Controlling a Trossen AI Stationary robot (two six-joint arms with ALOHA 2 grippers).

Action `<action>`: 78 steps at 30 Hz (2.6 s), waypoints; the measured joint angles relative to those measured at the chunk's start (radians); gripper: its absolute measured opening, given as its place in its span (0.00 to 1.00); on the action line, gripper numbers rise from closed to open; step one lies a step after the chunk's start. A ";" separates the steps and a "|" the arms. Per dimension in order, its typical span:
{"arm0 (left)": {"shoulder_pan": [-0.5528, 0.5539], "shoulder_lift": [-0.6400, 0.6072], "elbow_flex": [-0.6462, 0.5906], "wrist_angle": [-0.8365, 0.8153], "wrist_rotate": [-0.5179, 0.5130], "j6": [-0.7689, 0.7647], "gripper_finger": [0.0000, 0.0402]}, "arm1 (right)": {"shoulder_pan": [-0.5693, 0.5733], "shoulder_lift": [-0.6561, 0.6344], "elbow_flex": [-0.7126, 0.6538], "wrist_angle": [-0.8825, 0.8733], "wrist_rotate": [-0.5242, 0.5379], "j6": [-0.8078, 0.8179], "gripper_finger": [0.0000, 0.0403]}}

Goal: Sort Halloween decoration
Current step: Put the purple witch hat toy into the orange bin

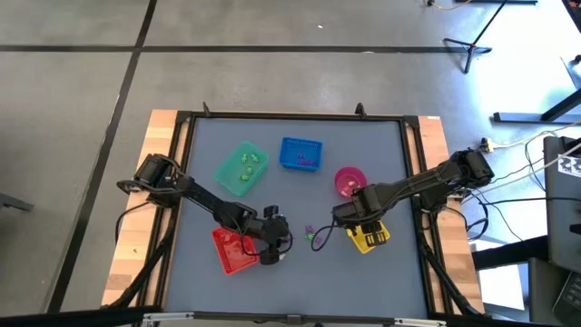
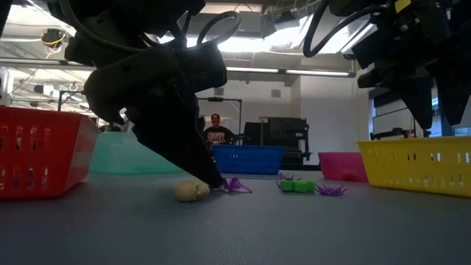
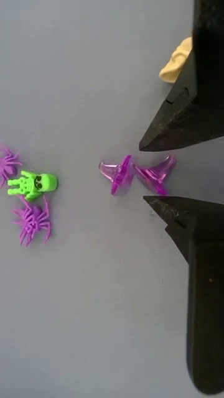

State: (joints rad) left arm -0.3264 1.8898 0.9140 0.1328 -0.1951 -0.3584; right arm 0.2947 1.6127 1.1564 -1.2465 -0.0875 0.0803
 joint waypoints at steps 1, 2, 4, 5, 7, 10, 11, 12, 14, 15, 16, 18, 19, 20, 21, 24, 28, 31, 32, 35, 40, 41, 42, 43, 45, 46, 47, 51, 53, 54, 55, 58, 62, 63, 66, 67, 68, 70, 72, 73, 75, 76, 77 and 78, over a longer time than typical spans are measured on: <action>0.000 0.003 0.001 0.003 0.000 0.000 0.27 | 0.000 0.000 0.000 0.000 0.000 0.000 0.37; 0.001 0.005 0.001 0.002 0.001 0.001 0.27 | 0.000 0.000 0.000 0.000 0.000 0.000 0.37; 0.001 0.015 0.001 0.006 0.012 0.002 0.27 | 0.000 0.000 0.000 0.000 0.000 0.000 0.37; 0.001 0.018 0.002 0.006 0.017 0.004 0.27 | 0.000 0.000 0.000 0.000 0.000 0.000 0.37; 0.001 0.018 0.003 -0.003 0.031 0.005 0.27 | 0.000 0.000 0.000 0.000 0.000 0.000 0.37; 0.001 0.017 0.003 -0.008 0.039 0.005 0.27 | 0.000 0.000 0.000 0.000 0.000 0.000 0.37; 0.001 0.017 0.003 -0.007 0.040 0.005 0.26 | 0.000 0.000 0.000 0.001 0.000 0.000 0.37; 0.001 0.017 0.003 -0.008 0.040 0.004 0.25 | 0.000 0.000 0.000 0.000 0.000 0.000 0.37; 0.002 0.017 0.003 -0.008 0.041 0.004 0.23 | 0.000 0.000 0.000 0.000 0.000 0.000 0.37; 0.001 0.017 0.003 -0.008 0.041 0.004 0.22 | 0.000 0.000 0.000 0.000 0.000 0.000 0.37; 0.001 0.017 0.003 -0.008 0.042 0.004 0.21 | 0.000 0.000 0.000 0.000 0.000 0.000 0.37; 0.001 0.017 0.003 -0.008 0.044 0.003 0.18 | 0.000 0.000 0.000 0.000 0.000 0.000 0.37; 0.001 0.017 0.003 -0.008 0.045 0.003 0.17 | 0.000 0.000 0.000 0.000 0.000 0.000 0.37; 0.001 0.017 0.003 -0.008 0.045 0.003 0.16 | 0.000 0.000 0.000 0.000 0.000 0.000 0.37; 0.001 0.017 0.003 -0.008 0.045 0.003 0.16 | 0.000 0.000 0.000 0.000 0.000 0.000 0.37; 0.001 0.017 0.003 -0.009 0.045 0.002 0.15 | 0.000 0.000 0.000 0.000 0.000 0.000 0.37; 0.001 0.017 0.003 -0.009 0.045 0.002 0.14 | 0.000 0.000 0.000 0.000 0.000 0.000 0.37; 0.001 0.015 0.003 -0.010 0.045 0.003 0.14 | 0.000 0.000 0.000 0.000 0.000 0.000 0.37; 0.001 0.015 0.003 -0.010 0.047 0.003 0.14 | 0.000 0.000 0.000 0.000 0.000 0.000 0.37; 0.001 0.010 0.003 -0.008 0.056 0.001 0.14 | 0.000 0.000 0.000 0.000 0.000 0.000 0.37; 0.000 0.009 0.019 -0.016 0.116 -0.003 0.14 | 0.000 0.000 0.000 0.000 0.000 0.000 0.37; 0.000 0.009 0.027 -0.018 0.126 -0.003 0.14 | 0.000 0.000 0.000 0.000 0.000 0.000 0.37; 0.000 0.009 0.034 -0.018 0.133 -0.004 0.14 | 0.000 0.000 0.000 0.000 0.000 0.000 0.37; 0.000 0.009 0.039 -0.018 0.137 -0.004 0.14 | 0.000 0.000 0.000 0.000 0.000 0.000 0.37; 0.000 0.009 0.047 -0.019 0.145 -0.004 0.14 | 0.000 0.000 0.000 0.000 0.000 0.000 0.37; 0.000 0.009 0.051 -0.019 0.146 -0.004 0.14 | 0.000 0.000 0.000 0.000 0.000 0.000 0.37; 0.000 0.009 0.055 -0.018 0.145 -0.004 0.14 | 0.000 0.000 0.000 0.000 0.000 0.000 0.37; 0.000 0.009 0.067 -0.017 0.144 0.000 0.14 | 0.000 0.000 0.000 0.000 0.000 0.000 0.37; 0.000 0.009 0.071 -0.015 0.143 0.000 0.14 | 0.000 0.000 0.000 0.000 0.000 0.000 0.37; 0.000 0.008 0.071 -0.013 0.143 0.000 0.14 | 0.000 0.000 0.000 -0.001 0.000 0.000 0.37; 0.000 0.004 0.071 -0.018 0.142 0.000 0.14 | 0.000 0.000 0.000 -0.001 0.000 0.000 0.37; 0.007 -0.021 0.071 -0.026 0.143 0.002 0.14 | 0.000 0.000 0.000 -0.001 0.000 0.000 0.37; 0.035 -0.083 0.071 -0.048 0.188 0.002 0.14 | 0.000 0.000 0.000 -0.002 0.000 0.000 0.37; 0.042 -0.103 0.071 -0.060 0.205 0.002 0.14 | 0.000 0.000 0.000 -0.002 0.000 0.000 0.37; 0.060 -0.166 0.072 -0.123 0.279 0.000 0.14 | 0.000 0.000 0.000 -0.003 -0.001 0.000 0.37; 0.063 -0.187 0.072 -0.156 0.309 -0.004 0.14 | 0.000 0.000 0.000 -0.003 -0.001 0.000 0.37; 0.064 -0.208 0.073 -0.194 0.336 -0.008 0.14 | 0.000 0.000 0.000 -0.003 -0.001 0.000 0.37; 0.063 -0.238 0.073 -0.272 0.394 -0.033 0.14 | 0.000 0.000 0.000 -0.003 -0.001 0.000 0.37; 0.056 -0.272 0.073 -0.377 0.443 -0.065 0.14 | 0.000 0.000 0.000 -0.003 -0.001 0.000 0.37; 0.051 -0.288 0.073 -0.425 0.463 -0.082 0.14 | 0.000 0.000 0.000 -0.003 -0.001 0.000 0.37; 0.037 -0.313 0.073 -0.531 0.490 -0.101 0.14 | 0.000 0.000 0.000 -0.002 -0.001 0.000 0.37; 0.027 -0.323 0.073 -0.591 0.498 -0.108 0.14 | 0.000 0.000 0.000 -0.002 -0.001 0.000 0.37; 0.019 -0.331 0.073 -0.637 0.504 -0.115 0.14 | 0.000 0.000 0.000 -0.002 -0.001 0.000 0.37; 0.008 -0.338 0.073 -0.676 0.503 -0.125 0.14 | 0.000 0.000 0.000 -0.001 -0.001 0.000 0.37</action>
State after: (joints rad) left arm -0.3182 1.5517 0.9867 -0.5428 0.3082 -0.4838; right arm 0.2945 1.6123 1.1563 -1.2479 -0.0887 0.0807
